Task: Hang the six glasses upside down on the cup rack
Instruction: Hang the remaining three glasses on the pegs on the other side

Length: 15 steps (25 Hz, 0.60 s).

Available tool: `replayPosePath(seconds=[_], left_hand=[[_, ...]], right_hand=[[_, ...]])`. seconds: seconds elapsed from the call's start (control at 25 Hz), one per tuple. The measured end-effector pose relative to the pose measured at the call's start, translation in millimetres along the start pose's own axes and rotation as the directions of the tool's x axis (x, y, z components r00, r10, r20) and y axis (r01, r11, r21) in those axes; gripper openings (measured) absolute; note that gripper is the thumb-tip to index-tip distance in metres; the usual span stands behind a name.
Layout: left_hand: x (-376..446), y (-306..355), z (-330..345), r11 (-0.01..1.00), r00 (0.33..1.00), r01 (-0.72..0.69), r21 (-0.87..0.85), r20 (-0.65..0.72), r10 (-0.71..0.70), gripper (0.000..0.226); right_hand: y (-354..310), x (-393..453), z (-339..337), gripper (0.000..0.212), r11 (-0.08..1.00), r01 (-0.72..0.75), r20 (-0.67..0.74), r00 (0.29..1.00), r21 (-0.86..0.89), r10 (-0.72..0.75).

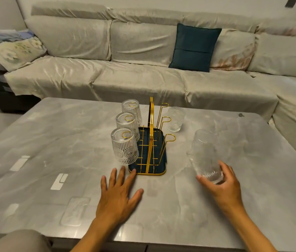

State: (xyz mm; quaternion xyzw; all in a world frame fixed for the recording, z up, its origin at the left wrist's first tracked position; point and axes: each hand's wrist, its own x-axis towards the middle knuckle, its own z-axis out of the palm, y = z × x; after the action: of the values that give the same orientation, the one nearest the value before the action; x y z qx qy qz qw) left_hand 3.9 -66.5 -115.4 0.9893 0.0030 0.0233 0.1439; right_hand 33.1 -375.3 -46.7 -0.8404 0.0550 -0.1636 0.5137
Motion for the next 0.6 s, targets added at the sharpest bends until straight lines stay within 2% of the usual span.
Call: replayPosePath(seconds=[0.12, 0.2, 0.28, 0.4, 0.6], left_hand=[[1, -1, 2, 1.000, 1.000, -0.008, 0.007, -0.012, 0.008, 0.070], [1, -1, 2, 1.000, 1.000, -0.008, 0.011, -0.010, 0.008, 0.069], [1, -2, 2, 1.000, 1.000, -0.006, 0.001, -0.010, 0.006, 0.069], [1, -1, 2, 1.000, 1.000, 0.000, -0.008, -0.009, 0.000, 0.069], [0, 0, 0, 1.000, 1.000, 0.015, 0.013, 0.006, -0.015, 0.070]], right_hand=[[-46, 16, -19, 0.066, 0.982, 0.084, 0.033, 0.995, 0.171, -0.091], [-78, 29, -27, 0.066, 0.968, 0.163, 0.003, 0.986, 0.193, -0.167], [-106, 38, -25, 0.058, 0.955, 0.249, -0.026, 0.968, 0.159, -0.248], [-132, 46, -10, 0.049, 0.941, 0.333, 0.007, 0.942, 0.064, -0.335], [-140, 54, 16, 0.048, 0.899, 0.416, 0.103, 0.908, -0.136, -0.405]])
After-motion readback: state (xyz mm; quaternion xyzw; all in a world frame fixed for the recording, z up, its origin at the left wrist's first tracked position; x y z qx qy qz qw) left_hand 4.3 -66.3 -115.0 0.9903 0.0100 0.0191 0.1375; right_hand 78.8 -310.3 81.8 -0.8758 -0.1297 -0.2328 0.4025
